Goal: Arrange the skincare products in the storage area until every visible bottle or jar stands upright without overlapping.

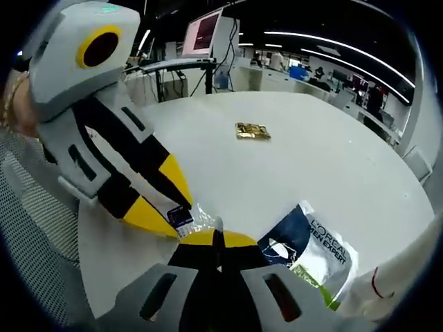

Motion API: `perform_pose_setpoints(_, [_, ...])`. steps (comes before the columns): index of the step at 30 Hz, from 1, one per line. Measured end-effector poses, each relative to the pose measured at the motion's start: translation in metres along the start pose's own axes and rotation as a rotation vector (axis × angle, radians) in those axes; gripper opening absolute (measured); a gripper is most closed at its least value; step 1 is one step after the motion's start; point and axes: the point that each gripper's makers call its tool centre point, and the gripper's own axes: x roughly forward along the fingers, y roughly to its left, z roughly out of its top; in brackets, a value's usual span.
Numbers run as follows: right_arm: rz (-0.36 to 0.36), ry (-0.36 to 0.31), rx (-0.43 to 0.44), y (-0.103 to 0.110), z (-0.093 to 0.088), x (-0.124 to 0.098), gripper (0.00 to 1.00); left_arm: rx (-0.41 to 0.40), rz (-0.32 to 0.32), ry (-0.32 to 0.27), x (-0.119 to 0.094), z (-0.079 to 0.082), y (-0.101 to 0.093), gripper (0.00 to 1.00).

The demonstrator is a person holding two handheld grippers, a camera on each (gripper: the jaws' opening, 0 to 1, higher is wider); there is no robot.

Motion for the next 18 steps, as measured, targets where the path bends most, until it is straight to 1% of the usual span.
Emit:
perform_pose_setpoints(2, [-0.001, -0.002, 0.0, 0.0, 0.0, 0.0, 0.01, 0.028, 0.014, 0.02, 0.001, -0.002, 0.001, 0.17])
perform_pose_setpoints(3, [0.001, -0.004, -0.004, 0.0, 0.0, 0.0, 0.01, 0.028, 0.015, 0.013, -0.004, 0.004, -0.003, 0.18])
perform_pose_setpoints(4, [0.002, -0.004, -0.007, 0.0, 0.0, 0.0, 0.01, 0.029, 0.022, 0.009, -0.004, 0.005, -0.002, 0.19])
perform_pose_setpoints(8, [0.012, -0.011, -0.027, -0.001, 0.001, 0.002, 0.02, 0.037, 0.03, 0.01, -0.004, 0.004, -0.001, 0.19])
perform_pose_setpoints(10, [0.013, -0.02, -0.036, -0.003, 0.002, 0.001, 0.04, 0.027, 0.033, 0.01, -0.004, 0.005, -0.002, 0.19])
perform_pose_setpoints(14, [-0.007, -0.048, -0.04, -0.006, 0.006, -0.007, 0.07, 0.027, 0.03, 0.007, -0.004, 0.005, -0.001, 0.19])
perform_pose_setpoints(15, [-0.021, -0.066, -0.033, -0.009, 0.008, -0.009, 0.09, 0.027, 0.029, 0.008, -0.004, 0.005, -0.002, 0.19])
perform_pose_setpoints(18, [-0.006, -0.071, -0.04, -0.006, 0.006, -0.012, 0.1, 0.027, 0.028, 0.007, -0.004, 0.005, -0.002, 0.19])
